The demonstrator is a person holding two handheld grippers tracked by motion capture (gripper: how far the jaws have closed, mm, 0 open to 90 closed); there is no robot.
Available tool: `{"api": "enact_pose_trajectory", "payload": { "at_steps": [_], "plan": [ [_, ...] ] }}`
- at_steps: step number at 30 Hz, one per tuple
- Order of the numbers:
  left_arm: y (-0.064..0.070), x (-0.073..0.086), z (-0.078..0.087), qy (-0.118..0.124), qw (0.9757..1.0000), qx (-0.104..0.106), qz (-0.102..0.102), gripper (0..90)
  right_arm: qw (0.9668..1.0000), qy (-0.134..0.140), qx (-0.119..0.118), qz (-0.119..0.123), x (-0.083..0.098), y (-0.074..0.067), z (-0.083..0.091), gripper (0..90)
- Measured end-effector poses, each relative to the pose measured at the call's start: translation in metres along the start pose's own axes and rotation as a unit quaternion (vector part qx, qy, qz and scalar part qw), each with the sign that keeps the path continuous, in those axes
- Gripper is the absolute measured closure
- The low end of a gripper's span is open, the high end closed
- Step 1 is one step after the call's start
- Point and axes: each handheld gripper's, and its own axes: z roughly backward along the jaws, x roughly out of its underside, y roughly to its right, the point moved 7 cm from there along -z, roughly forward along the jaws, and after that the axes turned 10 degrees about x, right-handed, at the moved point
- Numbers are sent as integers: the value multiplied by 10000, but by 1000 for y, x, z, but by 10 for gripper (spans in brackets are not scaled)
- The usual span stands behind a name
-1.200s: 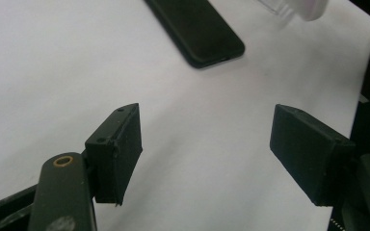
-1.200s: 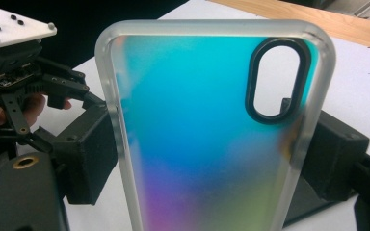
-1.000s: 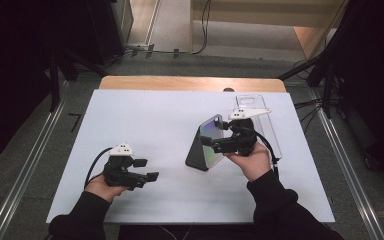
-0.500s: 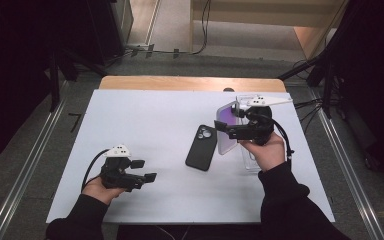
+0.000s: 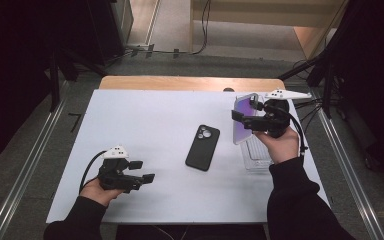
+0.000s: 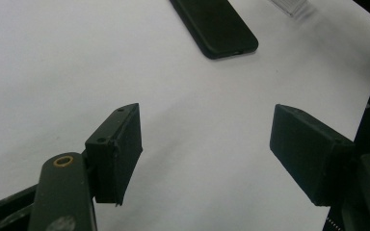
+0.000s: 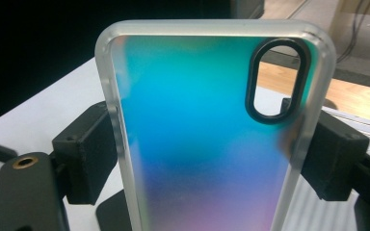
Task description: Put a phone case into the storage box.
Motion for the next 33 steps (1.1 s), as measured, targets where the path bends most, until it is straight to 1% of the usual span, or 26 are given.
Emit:
{"api": "enact_pose_trajectory", "payload": {
  "at_steps": [10,15,16,17,20,22,26,30,33],
  "plan": [
    [0,0,-1,-29,10000,10,0,275,9990,75,377,-209,1,30,5,157],
    [0,0,-2,-22,10000,17,-7,275,9980,105,581,-230,-2,45,4,157],
    [1,0,-2,-21,10000,21,-8,275,9978,116,603,-266,-2,47,2,157],
    [0,0,-2,-39,10000,8,-10,275,9976,118,610,-319,-2,50,1,157],
    [0,0,-3,-14,10000,18,-1,275,9968,-4,690,-415,-1,56,-9,157],
    [0,0,-3,-28,10000,22,18,275,9962,-62,748,-443,-2,59,-16,157],
    [-1,1,-4,-37,10000,3,26,275,9950,-76,919,-379,-7,66,-28,156],
    [-1,1,-3,-27,10000,11,26,276,9939,-101,986,-492,-9,74,-41,156],
    [-2,1,-4,-22,10000,16,40,276,9929,-110,1065,-514,-11,78,-47,156]
  ]
}}
